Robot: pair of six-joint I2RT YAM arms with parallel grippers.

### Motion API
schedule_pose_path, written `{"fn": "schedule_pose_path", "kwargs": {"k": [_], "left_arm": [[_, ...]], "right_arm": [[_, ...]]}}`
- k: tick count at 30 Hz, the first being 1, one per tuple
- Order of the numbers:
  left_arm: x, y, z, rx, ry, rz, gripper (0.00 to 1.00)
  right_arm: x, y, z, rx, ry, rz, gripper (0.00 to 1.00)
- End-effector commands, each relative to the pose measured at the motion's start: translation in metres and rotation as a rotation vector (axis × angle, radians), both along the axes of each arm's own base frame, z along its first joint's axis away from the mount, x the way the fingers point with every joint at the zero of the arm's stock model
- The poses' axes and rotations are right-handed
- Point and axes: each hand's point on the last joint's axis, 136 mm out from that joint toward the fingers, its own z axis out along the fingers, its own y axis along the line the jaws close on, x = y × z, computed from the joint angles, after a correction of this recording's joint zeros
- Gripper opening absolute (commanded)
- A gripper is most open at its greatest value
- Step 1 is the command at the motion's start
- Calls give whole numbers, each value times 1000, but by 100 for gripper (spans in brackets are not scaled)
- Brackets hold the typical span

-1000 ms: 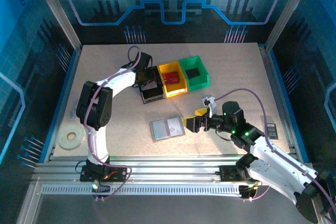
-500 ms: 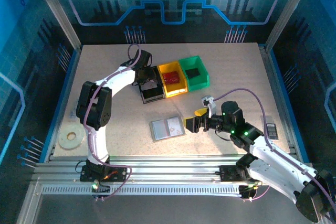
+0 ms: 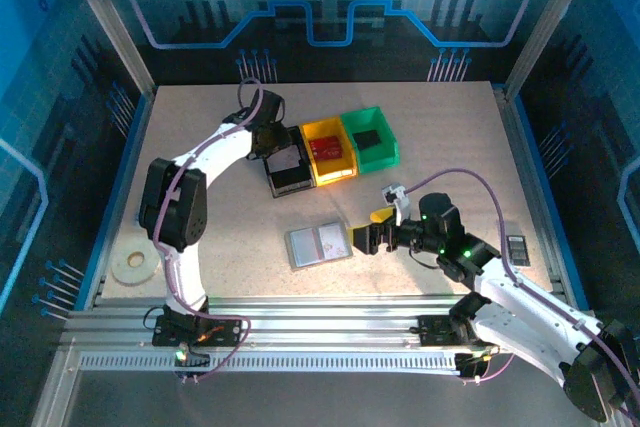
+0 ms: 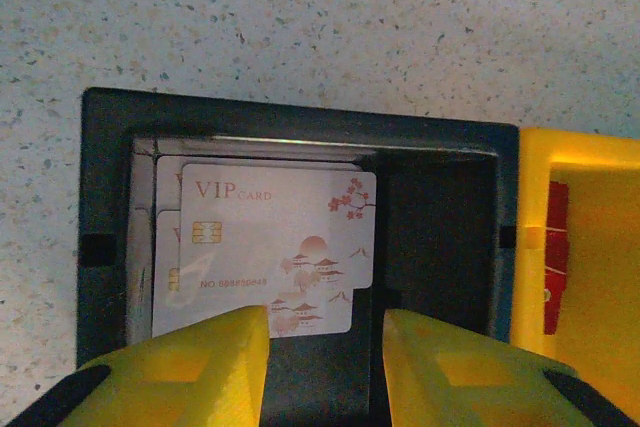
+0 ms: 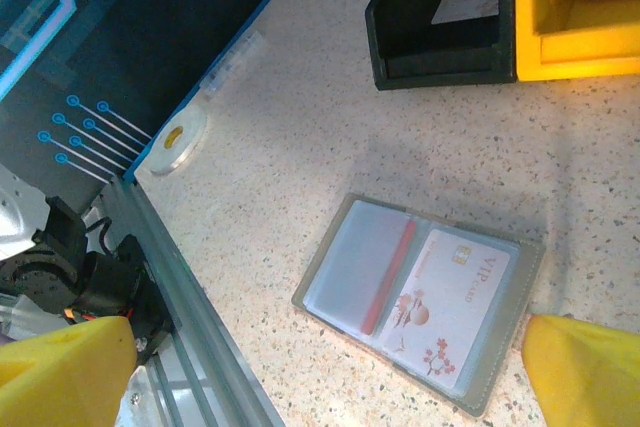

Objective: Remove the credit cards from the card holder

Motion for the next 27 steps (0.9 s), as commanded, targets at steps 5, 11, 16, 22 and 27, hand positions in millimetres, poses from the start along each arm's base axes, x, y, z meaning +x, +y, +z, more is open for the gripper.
{"fn": "schedule_pose_path", "kwargs": {"k": [5,11,16,22,27], "left_arm": [[-3,7,68,-10,-100,-12,36],[-54,-30,83,-144,-75,-82,38],[-114,-66,65,-234,-28,-117,38],[-169,-89,31,-335,25,-110,38],[-198,-107,11,-359,68,-119,37]], "right_arm": [[0,0,3,-30,-20,0,100],[2,4,-9,-56,31,12,90],[6,10,-28,-118,141,20,72],[8,19,-59,-186,291,32,39],[12,23,-83,-244,381,15,20]]}}
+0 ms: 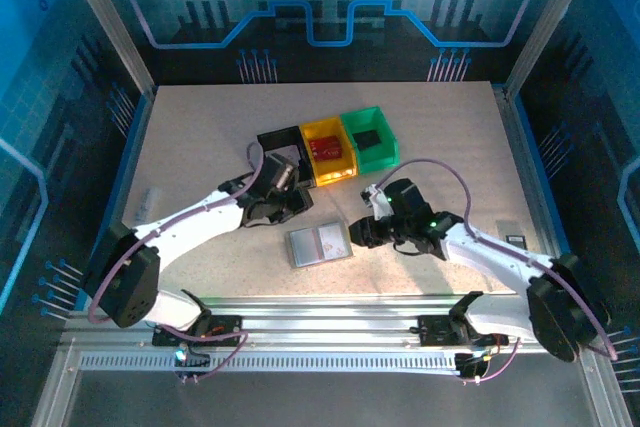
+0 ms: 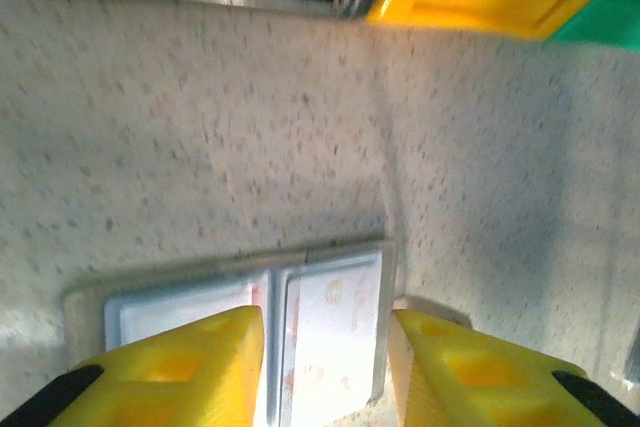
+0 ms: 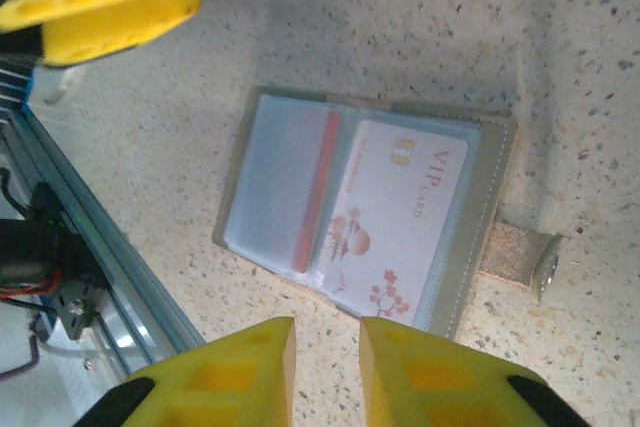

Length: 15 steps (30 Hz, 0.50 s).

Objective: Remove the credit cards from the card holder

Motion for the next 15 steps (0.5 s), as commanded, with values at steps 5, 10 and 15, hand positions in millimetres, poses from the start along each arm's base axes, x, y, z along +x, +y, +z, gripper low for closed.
{"fn": "schedule_pose_path", "kwargs": {"k": [5,10,15], "left_arm": [[-17,-25,2,-122,-20,39,36],[-24,-34,-7,-133,-10,33,35],[-30,-43,-22,-139,16,28,33]], "right_arm": [[0,15,-16,-42,84,8,15],[4,22,-26,-60,98,5,11],[6,26,-37,-58,128,2,8]]}}
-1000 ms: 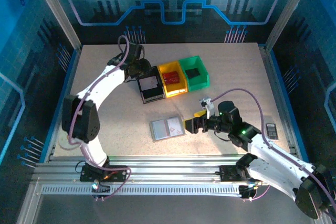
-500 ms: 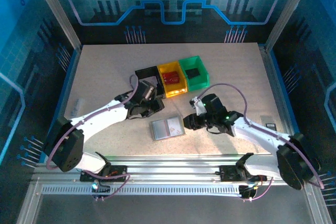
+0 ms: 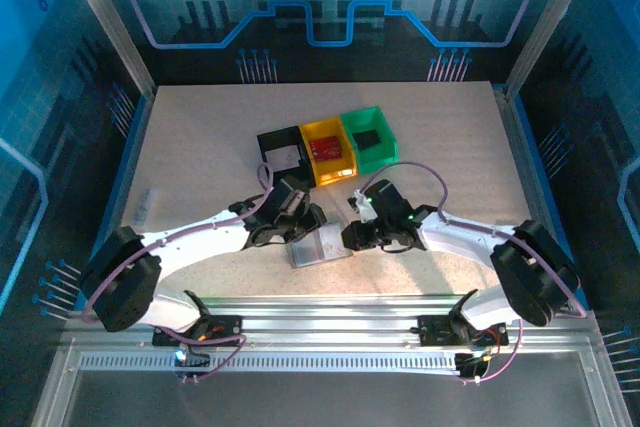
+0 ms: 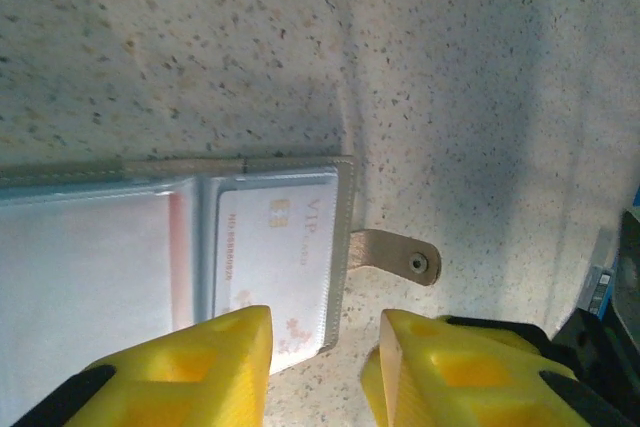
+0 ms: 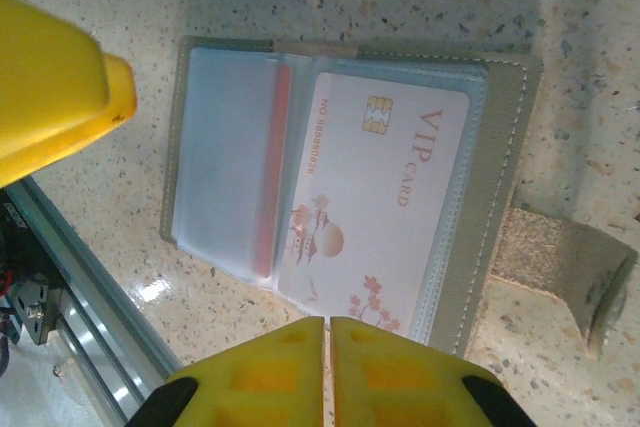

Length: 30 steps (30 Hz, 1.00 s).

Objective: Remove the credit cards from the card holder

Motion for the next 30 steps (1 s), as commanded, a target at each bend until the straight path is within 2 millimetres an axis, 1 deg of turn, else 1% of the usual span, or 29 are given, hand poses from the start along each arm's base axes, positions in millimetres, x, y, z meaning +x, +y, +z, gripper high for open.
{"fn": "schedule_pose_path", "kwargs": {"k": [1,5,6,9,15,23,27,30], "left_arm": [[-2,-5,-13,-15,15,23,33],[-7,-7,-24,-19,37,29,32],[-8,-8,-26,-16,39,30,32],[-10,-8,-33,-19,49,39,31],[-16,-5,-48,-3,69,52,27],[-21,-1,-58,20,80,56,24],[-24,2,-66,28,86,62,23],[-24,0,-68,22,84,62,23]], "right_arm": [[6,10,2,21,0,-2,7],[8,15,-3,37,12,-4,6],[8,16,-4,41,14,-3,3],[10,18,-6,47,12,-5,3],[16,16,-15,34,20,-29,2],[22,10,-22,37,24,-74,0],[22,8,-28,37,36,-80,0],[20,7,-34,35,53,-80,0]]}}
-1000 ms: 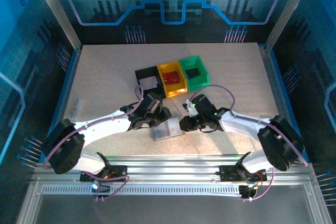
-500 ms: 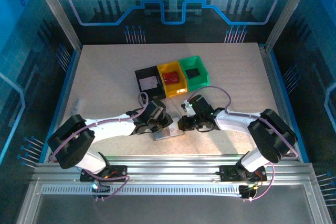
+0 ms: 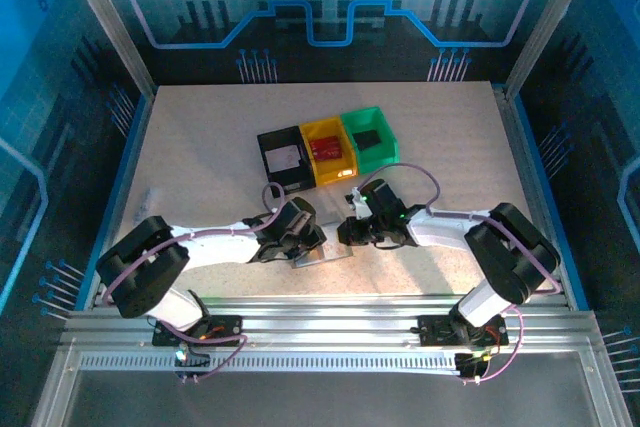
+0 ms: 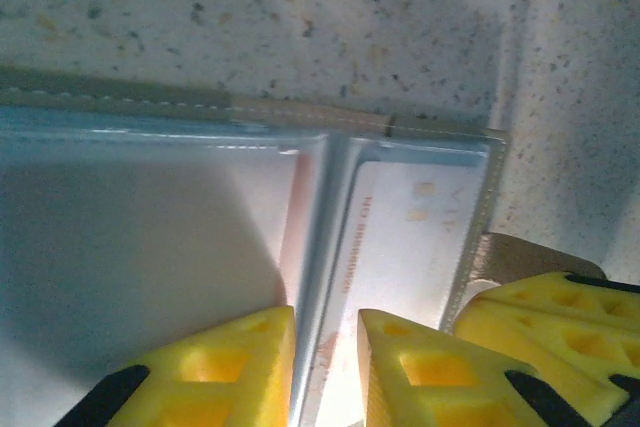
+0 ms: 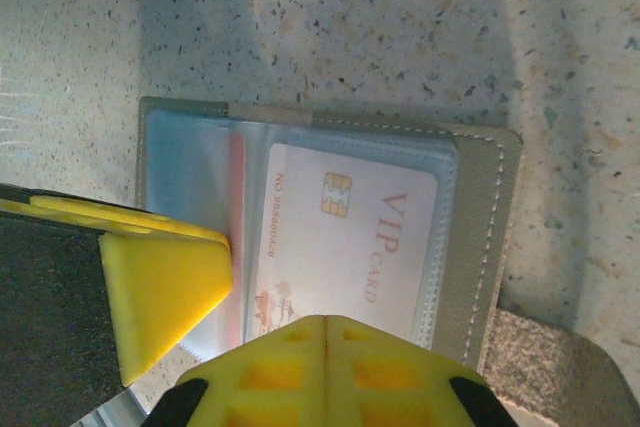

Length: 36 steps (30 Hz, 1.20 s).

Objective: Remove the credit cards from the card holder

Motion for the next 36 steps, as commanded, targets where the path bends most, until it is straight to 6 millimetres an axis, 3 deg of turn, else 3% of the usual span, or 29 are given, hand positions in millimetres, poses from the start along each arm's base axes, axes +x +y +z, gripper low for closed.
{"fn": "schedule_pose_path", "kwargs": {"k": [1,13,36], "left_arm": [[0,1,-7,11,-7,8,23],[7,-4,1,-10,-51,16,23],[17,-5,-14,40,-87,-8,21]], "right_arm": [[-2,-4,-13,-6,31,-16,0],[-5,-14,-29,-31,50,-47,0],[-10,-20,-44,-2,99,-47,0]]}}
